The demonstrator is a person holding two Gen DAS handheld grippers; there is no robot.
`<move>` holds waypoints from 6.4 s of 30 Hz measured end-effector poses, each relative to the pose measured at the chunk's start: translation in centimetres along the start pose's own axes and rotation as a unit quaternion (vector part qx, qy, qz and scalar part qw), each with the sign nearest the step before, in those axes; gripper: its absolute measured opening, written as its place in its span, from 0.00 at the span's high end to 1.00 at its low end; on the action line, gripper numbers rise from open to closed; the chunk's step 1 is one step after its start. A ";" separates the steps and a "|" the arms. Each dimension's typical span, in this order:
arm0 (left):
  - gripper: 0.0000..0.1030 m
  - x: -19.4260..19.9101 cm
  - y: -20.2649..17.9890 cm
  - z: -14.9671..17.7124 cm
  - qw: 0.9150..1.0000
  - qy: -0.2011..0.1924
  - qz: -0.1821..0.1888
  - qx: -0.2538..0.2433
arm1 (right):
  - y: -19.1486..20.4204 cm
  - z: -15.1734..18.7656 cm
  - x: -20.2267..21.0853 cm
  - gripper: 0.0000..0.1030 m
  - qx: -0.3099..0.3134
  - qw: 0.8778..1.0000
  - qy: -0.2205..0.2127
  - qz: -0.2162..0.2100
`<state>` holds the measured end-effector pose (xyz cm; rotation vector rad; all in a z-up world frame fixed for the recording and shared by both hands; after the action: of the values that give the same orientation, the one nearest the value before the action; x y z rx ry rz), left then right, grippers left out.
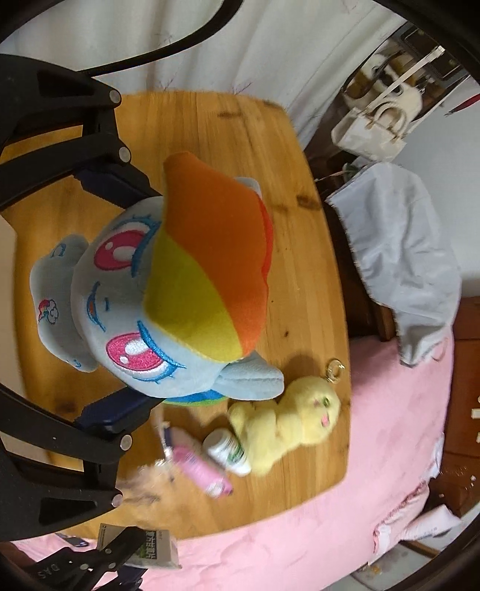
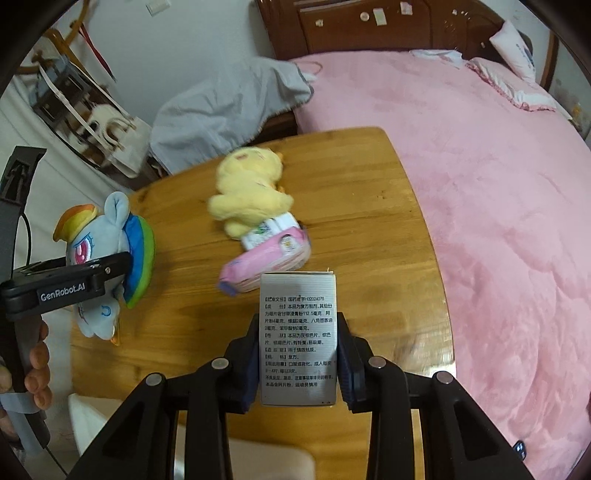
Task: Organize objects
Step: 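Grasp the grey rainbow pony with the left tool while the right tool grasps the tall white box, then carry the grey pony and tall white box over the white tray with both tools, then release the pony and white box into the tray, opening both tools, then grasp the yellow cat plush with the left tool while the right tool grasps the pink wipes pack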
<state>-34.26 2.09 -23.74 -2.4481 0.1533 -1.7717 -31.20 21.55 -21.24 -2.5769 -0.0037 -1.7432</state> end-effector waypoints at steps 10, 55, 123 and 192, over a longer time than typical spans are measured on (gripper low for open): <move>0.15 10.6 -1.3 3.7 0.997 -0.045 0.051 -0.021 | 0.9 3.2 9.1 0.66 -0.025 0.998 -0.045 -0.026; 0.14 14.6 -2.6 16.7 0.997 -0.028 0.054 -0.055 | 4.7 15.4 17.3 0.66 0.011 0.999 -0.035 0.005; 0.01 14.6 -2.8 15.6 0.996 -0.041 0.063 -0.042 | 4.6 16.1 15.6 0.44 0.025 1.000 0.009 -0.002; 0.01 -12.4 -9.6 -9.5 0.988 0.126 0.085 0.024 | 1.6 -3.4 -10.7 0.49 -0.161 0.966 0.187 -0.075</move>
<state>-46.98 13.11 -30.99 -2.1000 0.3279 -1.9757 -38.34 20.04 -29.91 -2.4489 0.1033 -2.4474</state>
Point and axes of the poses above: each gripper's, at about its wrist camera, not at the fingertips, and x roughly against the way its jaws point, y to its left, z to its underside, the point moved 5 cm from there along -x, roughly the way its jaws point, and after that the axes turned 15 degrees about z, right-handed, at the moved point
